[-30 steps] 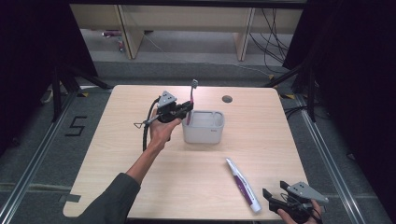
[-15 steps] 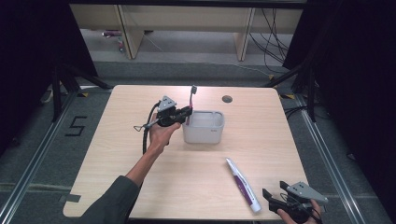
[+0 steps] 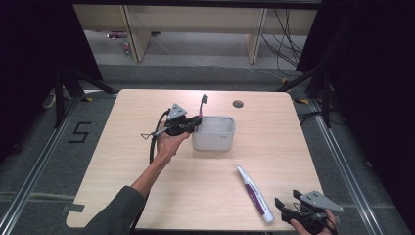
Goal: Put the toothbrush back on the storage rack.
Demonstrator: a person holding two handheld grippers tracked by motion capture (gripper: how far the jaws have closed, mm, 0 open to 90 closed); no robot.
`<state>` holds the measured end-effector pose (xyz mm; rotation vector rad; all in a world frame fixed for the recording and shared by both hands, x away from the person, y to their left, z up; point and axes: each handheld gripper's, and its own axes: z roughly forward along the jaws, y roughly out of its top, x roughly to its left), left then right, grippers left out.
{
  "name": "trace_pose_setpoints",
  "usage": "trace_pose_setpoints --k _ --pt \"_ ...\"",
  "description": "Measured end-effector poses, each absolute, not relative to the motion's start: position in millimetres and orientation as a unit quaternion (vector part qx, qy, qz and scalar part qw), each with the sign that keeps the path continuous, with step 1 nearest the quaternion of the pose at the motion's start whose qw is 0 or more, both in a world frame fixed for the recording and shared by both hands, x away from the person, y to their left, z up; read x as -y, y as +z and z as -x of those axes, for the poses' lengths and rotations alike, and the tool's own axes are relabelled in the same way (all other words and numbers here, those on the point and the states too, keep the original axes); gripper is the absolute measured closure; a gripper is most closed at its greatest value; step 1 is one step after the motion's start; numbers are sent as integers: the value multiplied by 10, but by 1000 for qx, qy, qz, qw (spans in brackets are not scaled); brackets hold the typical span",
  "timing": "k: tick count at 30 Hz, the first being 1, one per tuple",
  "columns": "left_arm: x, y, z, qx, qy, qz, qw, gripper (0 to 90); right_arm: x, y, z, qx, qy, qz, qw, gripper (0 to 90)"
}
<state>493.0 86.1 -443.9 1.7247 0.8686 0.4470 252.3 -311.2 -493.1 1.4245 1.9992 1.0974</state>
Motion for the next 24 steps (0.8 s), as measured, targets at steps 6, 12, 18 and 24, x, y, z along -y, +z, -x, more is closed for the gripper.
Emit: trace_pose_setpoints --k 6,12,18,24 --pt "-877 -4444 -4935 -372 188 -732 539 810 3105 -4927 -2519 -723 397 -520 220 263" --pt "-873 -4436 -4923 -371 189 -737 532 801 3125 -4933 -2540 -730 398 -505 232 263" --pt "-871 -4428 -4917 -365 188 -745 526 790 3124 -4937 -2540 -733 395 -501 233 263" --pt "-892 -4414 -4910 -362 199 -744 525 760 3128 -4933 -2540 -734 393 -502 236 263"
